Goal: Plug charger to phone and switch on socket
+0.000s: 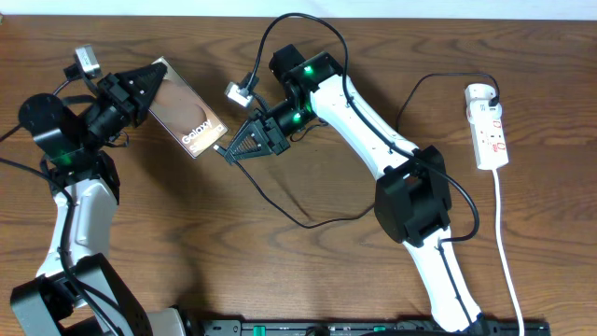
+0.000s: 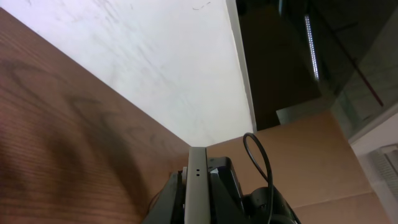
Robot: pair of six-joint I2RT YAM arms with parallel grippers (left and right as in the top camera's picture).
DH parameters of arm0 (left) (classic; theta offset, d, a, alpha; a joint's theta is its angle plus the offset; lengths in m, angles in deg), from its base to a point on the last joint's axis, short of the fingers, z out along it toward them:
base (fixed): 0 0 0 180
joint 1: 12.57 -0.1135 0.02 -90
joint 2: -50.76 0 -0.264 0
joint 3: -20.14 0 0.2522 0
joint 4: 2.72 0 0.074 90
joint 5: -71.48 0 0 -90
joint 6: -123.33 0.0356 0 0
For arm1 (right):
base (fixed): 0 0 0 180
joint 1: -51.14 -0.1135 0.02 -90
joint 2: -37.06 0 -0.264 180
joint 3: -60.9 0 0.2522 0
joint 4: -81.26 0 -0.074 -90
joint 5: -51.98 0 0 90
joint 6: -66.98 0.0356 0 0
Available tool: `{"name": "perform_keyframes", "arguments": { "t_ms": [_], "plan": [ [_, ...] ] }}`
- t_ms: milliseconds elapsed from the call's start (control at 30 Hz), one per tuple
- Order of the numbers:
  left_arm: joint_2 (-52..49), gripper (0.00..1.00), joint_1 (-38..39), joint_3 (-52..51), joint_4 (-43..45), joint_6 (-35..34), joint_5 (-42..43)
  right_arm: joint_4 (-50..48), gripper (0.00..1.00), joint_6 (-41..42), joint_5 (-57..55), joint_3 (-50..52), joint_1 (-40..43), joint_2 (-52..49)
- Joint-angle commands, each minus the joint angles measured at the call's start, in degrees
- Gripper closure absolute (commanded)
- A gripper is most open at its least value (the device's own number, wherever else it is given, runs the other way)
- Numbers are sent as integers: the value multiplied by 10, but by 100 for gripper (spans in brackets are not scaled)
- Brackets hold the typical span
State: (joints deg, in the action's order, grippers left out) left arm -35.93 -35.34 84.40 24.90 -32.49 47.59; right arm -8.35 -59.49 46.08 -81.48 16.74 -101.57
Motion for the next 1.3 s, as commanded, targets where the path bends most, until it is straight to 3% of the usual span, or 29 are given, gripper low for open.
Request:
{"name": "perform_keyframes", "arguments": {
  "t_ms": [0,667,1267],
  "plan": [
    [5,93,0,3,8,-7,4,-2,99,-4,30,0,3,14],
    [5,93,0,3,8,-23,-25,-5,99,24,47,0,3,14],
    [5,93,-11,3,21,-35,-28,-53,99,99,50,0,12,14]
  ]
}}
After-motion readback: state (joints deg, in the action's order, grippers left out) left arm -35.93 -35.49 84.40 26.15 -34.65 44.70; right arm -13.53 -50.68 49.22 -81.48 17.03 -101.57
